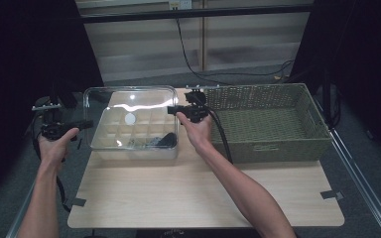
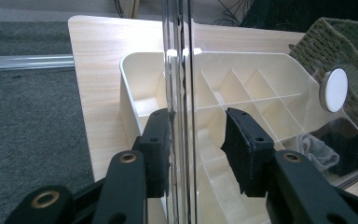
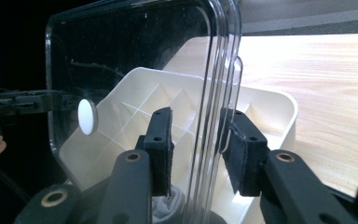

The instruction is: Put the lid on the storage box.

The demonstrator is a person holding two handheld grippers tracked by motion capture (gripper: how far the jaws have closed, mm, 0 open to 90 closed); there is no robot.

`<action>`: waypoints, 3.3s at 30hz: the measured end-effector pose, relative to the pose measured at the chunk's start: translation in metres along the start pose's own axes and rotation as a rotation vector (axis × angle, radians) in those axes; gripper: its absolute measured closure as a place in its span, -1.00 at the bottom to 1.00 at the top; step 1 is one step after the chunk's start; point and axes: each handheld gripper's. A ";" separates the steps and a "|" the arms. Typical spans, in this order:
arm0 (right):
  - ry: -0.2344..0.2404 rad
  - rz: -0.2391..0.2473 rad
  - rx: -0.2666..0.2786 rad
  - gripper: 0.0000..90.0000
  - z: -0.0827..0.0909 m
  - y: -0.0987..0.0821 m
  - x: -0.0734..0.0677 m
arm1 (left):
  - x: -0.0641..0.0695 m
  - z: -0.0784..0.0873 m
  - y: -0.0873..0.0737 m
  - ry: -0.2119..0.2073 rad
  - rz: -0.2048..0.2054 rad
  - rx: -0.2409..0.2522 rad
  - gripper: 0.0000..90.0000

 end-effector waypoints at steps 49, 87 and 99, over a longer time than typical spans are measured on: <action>-0.094 -0.075 -0.022 0.08 -0.038 -0.015 0.016 | -0.013 -0.038 -0.006 -0.009 0.052 -0.059 0.00; -0.188 -0.046 -0.076 -0.13 -0.053 -0.033 0.023 | -0.019 -0.055 -0.015 -0.018 0.065 -0.126 -0.26; -0.201 -0.029 -0.078 -0.26 -0.052 -0.034 0.022 | -0.017 -0.056 -0.016 -0.035 0.056 -0.119 -0.27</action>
Point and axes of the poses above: each handheld gripper's, and its own axes: z roughly backward along the jaws, y roughly out of its top, x roughly to its right, and after that the axes turned 6 degrees about -z, right-handed
